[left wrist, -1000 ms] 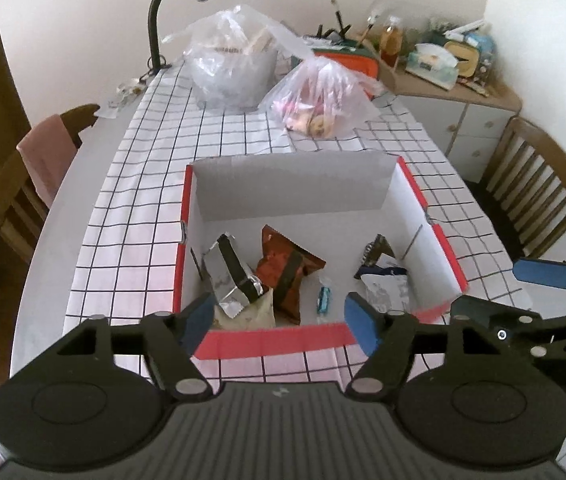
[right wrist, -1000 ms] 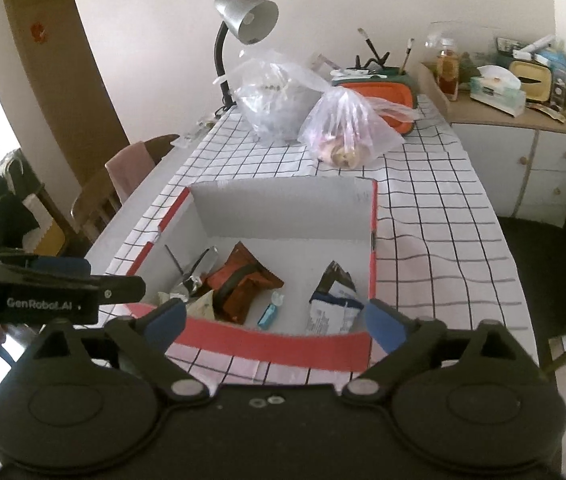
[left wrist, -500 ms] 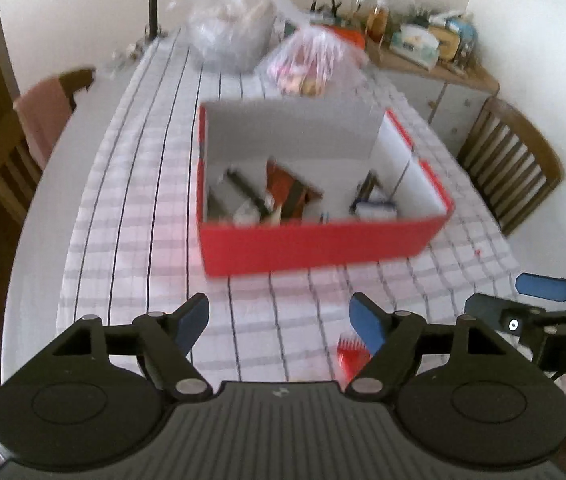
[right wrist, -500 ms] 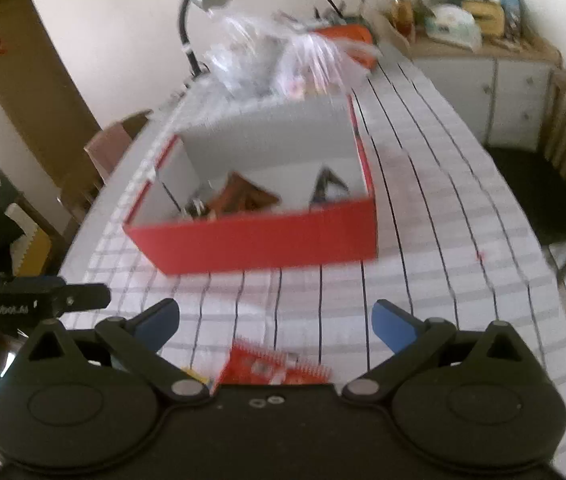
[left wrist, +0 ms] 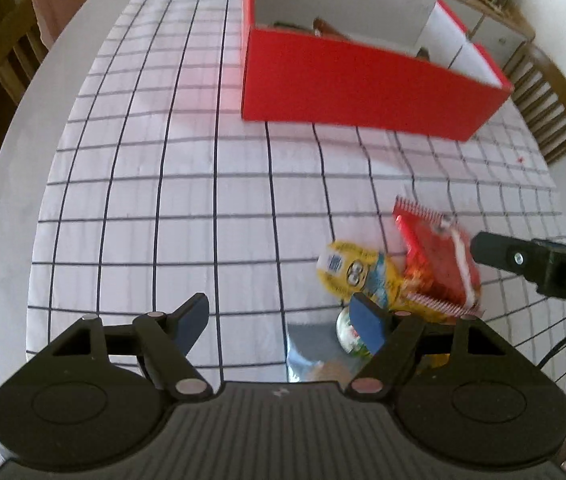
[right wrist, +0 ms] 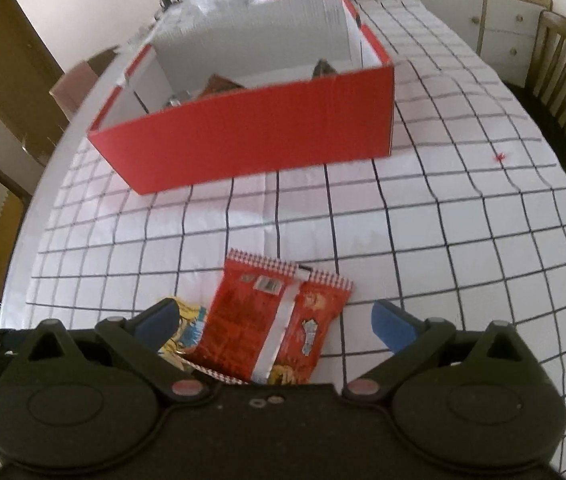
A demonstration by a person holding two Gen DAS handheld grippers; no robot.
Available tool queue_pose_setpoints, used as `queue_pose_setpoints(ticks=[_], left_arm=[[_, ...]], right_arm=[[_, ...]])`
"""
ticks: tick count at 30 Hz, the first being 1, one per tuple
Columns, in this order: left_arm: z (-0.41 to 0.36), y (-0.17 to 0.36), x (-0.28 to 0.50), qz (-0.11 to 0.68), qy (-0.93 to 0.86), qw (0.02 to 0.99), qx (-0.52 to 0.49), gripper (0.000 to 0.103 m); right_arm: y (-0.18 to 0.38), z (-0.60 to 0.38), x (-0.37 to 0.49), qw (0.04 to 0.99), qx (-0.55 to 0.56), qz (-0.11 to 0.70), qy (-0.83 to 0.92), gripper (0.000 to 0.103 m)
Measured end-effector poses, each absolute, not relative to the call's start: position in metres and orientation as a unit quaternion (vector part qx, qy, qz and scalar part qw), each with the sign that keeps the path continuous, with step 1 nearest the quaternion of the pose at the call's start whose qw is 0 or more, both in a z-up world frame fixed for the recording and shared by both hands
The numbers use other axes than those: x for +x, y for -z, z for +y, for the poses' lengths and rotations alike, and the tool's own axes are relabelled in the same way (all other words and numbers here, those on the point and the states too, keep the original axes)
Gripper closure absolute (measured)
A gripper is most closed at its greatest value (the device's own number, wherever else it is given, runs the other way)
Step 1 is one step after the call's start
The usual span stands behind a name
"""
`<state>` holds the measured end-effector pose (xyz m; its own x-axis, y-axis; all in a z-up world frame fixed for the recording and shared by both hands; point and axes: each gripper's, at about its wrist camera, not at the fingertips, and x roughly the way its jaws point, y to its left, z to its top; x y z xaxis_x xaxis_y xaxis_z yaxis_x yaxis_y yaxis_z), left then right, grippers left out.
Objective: Organize snacks
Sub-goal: 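Withdraw both tools from the box toward the remaining snacks, then grasp the blue cookie packet with the left gripper while the right grasps the red chip bag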
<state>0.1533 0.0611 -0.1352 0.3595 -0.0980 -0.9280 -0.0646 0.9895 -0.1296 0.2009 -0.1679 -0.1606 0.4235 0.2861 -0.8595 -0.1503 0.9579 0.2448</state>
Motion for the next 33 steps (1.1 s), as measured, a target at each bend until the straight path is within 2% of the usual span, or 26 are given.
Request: queue_pose_setpoints(ticks=[14, 24, 30, 33], left_arm=[[0.028, 0.178, 0.132, 0.603, 0.038, 0.796, -0.022, 0.026], [0.014, 0.181, 0.12, 0.616, 0.052, 0.786, -0.002, 0.026], [0.011, 0.179, 0.118, 0.615, 0.055, 0.787, 0.006, 0.027], [0.012, 0.178, 0.117, 0.613, 0.05, 0.789, 0.007, 0.031]], right_arm=[[0.187, -0.15, 0.208, 0.821, 0.059, 0.557, -0.111, 0.001], [0.203, -0.141, 0.212, 0.817, 0.043, 0.567, -0.095, 0.001], [0.205, -0.14, 0.213, 0.815, 0.039, 0.57, -0.098, 0.009], [0.204, -0.14, 0.212, 0.815, 0.041, 0.569, -0.103, 0.017]])
